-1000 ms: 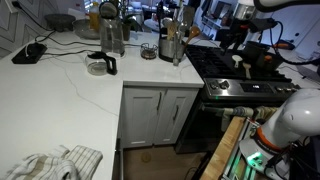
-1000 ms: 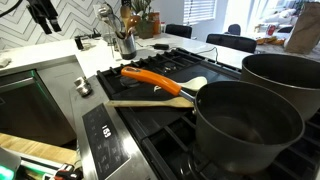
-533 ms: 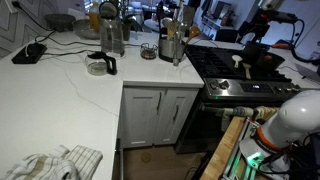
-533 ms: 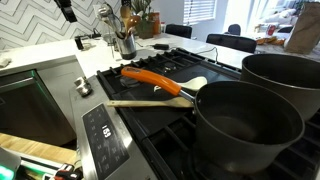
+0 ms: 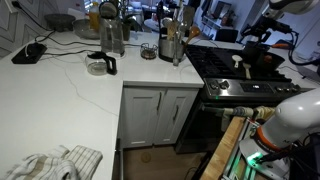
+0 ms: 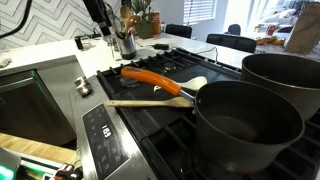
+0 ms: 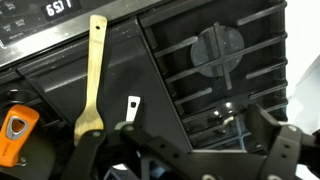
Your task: Move the closest pot to the left
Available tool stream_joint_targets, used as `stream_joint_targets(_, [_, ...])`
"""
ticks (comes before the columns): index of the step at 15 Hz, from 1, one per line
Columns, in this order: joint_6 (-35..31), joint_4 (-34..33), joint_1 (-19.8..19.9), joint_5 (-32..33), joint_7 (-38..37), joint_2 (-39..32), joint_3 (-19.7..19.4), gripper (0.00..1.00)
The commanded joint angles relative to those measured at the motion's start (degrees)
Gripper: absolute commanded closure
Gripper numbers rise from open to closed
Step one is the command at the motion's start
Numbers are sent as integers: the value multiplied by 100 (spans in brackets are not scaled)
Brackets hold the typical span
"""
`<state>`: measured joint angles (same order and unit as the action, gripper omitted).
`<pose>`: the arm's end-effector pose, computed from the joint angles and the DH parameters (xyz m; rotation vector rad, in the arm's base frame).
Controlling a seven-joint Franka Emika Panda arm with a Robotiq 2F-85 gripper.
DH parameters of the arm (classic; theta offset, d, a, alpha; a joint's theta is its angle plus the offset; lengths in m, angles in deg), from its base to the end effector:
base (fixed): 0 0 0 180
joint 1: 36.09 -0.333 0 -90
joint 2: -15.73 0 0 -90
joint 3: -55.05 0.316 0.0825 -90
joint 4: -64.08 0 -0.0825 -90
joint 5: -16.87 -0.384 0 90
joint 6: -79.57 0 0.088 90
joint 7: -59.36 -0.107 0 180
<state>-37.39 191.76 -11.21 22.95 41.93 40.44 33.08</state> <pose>0.2919 -0.3491 0.5503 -2.6834 1.5885 -0.3532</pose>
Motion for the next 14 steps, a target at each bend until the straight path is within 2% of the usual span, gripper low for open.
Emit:
stream_joint_targets(1, [-289,-28,160,-45,-122,-222,45,0])
stream_joint_targets(3, [-402,-41,186,-33,-139,-403,41,0])
stream_joint_targets(9, [-394,-44,186,-33,-139,-268,100,0])
stream_joint_targets(14, [-395,-508,306,-188,-531,-979,-88,0])
